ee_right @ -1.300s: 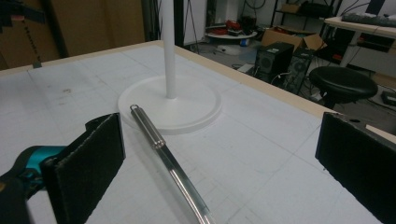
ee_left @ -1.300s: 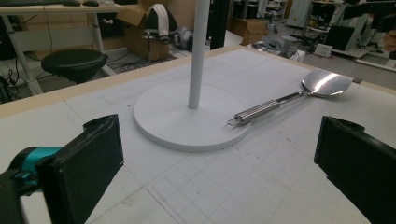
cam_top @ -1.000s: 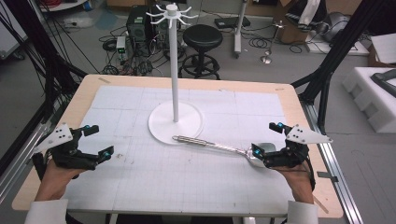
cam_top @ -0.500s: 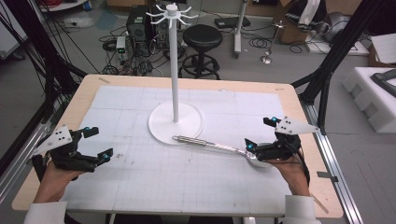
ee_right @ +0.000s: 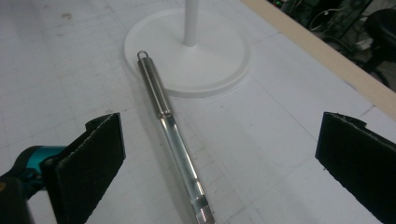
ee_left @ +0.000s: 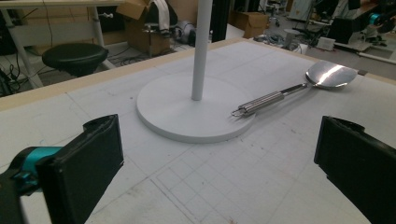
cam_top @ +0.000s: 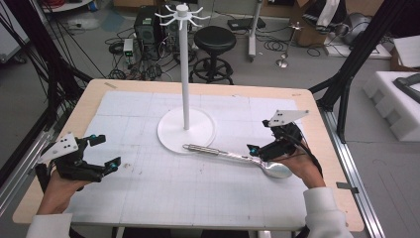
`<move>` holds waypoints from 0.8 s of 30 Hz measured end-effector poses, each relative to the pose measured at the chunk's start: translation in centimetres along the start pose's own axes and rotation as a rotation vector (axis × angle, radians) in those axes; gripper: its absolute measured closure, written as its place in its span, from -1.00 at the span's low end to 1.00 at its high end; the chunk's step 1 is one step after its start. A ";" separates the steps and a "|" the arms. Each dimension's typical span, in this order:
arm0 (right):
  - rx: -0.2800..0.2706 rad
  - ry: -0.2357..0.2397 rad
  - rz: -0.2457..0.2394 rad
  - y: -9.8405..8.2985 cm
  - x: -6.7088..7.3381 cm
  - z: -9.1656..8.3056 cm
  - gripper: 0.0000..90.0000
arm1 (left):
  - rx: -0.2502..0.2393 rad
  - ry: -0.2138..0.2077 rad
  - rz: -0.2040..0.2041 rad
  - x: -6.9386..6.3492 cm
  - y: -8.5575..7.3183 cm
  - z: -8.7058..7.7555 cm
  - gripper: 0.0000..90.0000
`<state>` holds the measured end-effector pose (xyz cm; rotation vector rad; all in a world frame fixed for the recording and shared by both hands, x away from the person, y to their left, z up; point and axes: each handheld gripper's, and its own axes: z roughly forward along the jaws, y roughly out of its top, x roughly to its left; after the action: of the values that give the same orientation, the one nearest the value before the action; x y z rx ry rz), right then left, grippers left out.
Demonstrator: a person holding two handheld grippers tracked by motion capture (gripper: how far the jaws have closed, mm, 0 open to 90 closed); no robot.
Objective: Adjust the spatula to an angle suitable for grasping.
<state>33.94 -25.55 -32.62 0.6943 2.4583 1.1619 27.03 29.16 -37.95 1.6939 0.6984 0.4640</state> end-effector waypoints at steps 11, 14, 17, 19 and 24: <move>0.192 0.110 -0.092 1.6 -0.2 4.0 -1.00 | 0.000 -0.006 0.002 0.0 0.0 0.1 -0.96; 0.228 0.129 -0.100 1.7 -0.1 5.1 -1.00 | -0.001 -0.008 -0.001 0.0 0.0 0.1 -0.96; 0.271 0.143 -0.122 1.7 -0.1 6.0 -1.00 | -0.001 -0.009 0.000 0.0 0.0 0.1 -0.96; 0.311 0.150 -0.141 1.4 0.1 6.9 -1.00 | -0.002 -0.010 0.000 0.0 0.0 0.1 -0.96; 0.339 0.173 -0.167 1.3 0.4 8.0 -1.00 | 0.001 -0.010 0.000 0.0 0.0 0.1 -0.96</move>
<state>37.87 -19.64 -36.50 0.4782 2.8335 0.7804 27.12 29.13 -37.97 1.6962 0.6917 0.4551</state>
